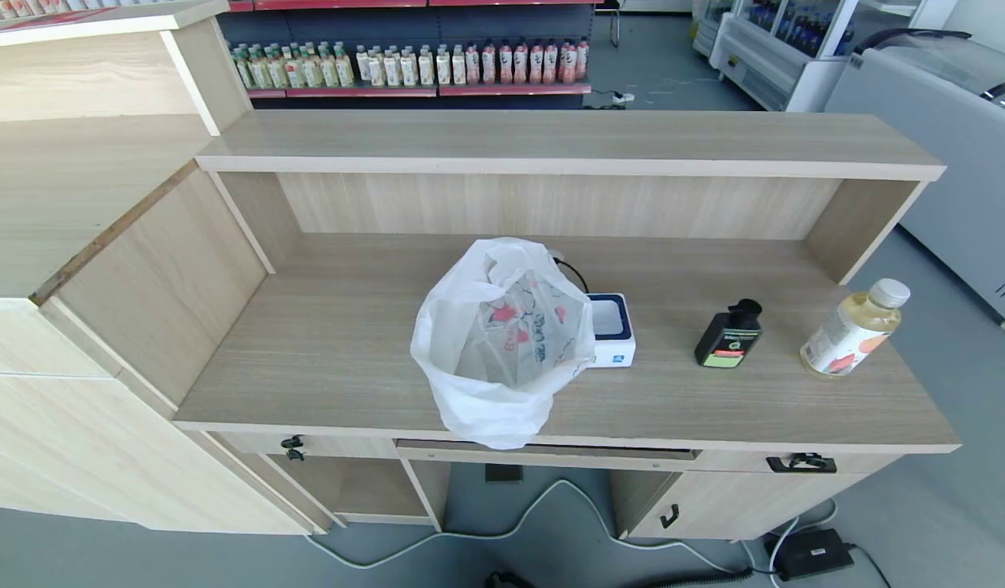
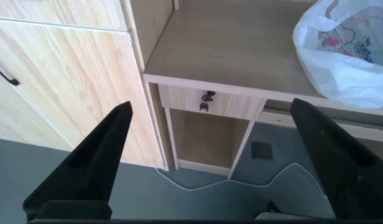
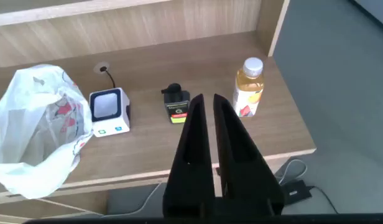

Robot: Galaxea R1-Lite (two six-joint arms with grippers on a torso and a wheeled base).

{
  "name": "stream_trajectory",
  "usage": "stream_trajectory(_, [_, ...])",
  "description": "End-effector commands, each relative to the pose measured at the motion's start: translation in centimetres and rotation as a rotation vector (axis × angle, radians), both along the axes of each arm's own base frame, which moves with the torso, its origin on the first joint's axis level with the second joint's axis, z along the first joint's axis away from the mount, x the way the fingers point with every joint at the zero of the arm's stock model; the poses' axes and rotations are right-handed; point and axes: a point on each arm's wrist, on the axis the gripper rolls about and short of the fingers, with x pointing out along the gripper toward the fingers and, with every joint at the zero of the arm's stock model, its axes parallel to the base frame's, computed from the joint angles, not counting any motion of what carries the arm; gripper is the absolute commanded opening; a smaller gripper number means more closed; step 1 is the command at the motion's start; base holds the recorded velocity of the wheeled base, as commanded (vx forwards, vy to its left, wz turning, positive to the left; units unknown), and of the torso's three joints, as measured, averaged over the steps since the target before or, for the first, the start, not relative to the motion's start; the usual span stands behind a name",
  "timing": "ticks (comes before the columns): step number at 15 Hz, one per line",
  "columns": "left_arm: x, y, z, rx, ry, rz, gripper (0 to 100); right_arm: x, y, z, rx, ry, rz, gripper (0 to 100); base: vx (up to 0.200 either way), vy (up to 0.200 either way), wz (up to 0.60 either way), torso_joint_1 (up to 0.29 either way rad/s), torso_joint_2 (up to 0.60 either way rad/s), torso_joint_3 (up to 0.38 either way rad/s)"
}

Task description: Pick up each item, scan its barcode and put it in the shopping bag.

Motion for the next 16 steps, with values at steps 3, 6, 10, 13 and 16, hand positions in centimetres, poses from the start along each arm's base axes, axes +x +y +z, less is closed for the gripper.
stream_trajectory(3, [0.0, 0.0, 0.0, -0.001, -0.001, 0.0, 100, 13.3, -3.1, -3.5, -0.042, 0.262, -0.037, 100, 0.0, 0.0, 0.0, 0.0, 0.0, 0.0])
stream_trajectory(6, [0.0, 0.0, 0.0, -0.001, -0.001, 0.0, 100, 16.4, -5.0, -6.7, -0.148, 0.415, -0.064, 100, 0.0, 0.0, 0.0, 0.0, 0.0, 0.0])
stream_trajectory(10, [0.0, 0.0, 0.0, -0.001, -0.001, 0.0, 100, 18.4, -5.9, -9.0, -0.141, 0.5, -0.066, 100, 0.0, 0.0, 0.0, 0.0, 0.0, 0.0])
stream_trajectory(13, [0.0, 0.0, 0.0, -0.001, -0.001, 0.0, 100, 21.0, -7.0, -10.5, -0.182, 0.47, -0.075, 100, 0.0, 0.0, 0.0, 0.0, 0.0, 0.0])
stream_trajectory(16, [0.0, 0.0, 0.0, -0.001, -0.001, 0.0, 100, 22.7, -7.9, -12.6, -0.218, 0.492, -0.072, 100, 0.0, 0.0, 0.0, 0.0, 0.0, 0.0])
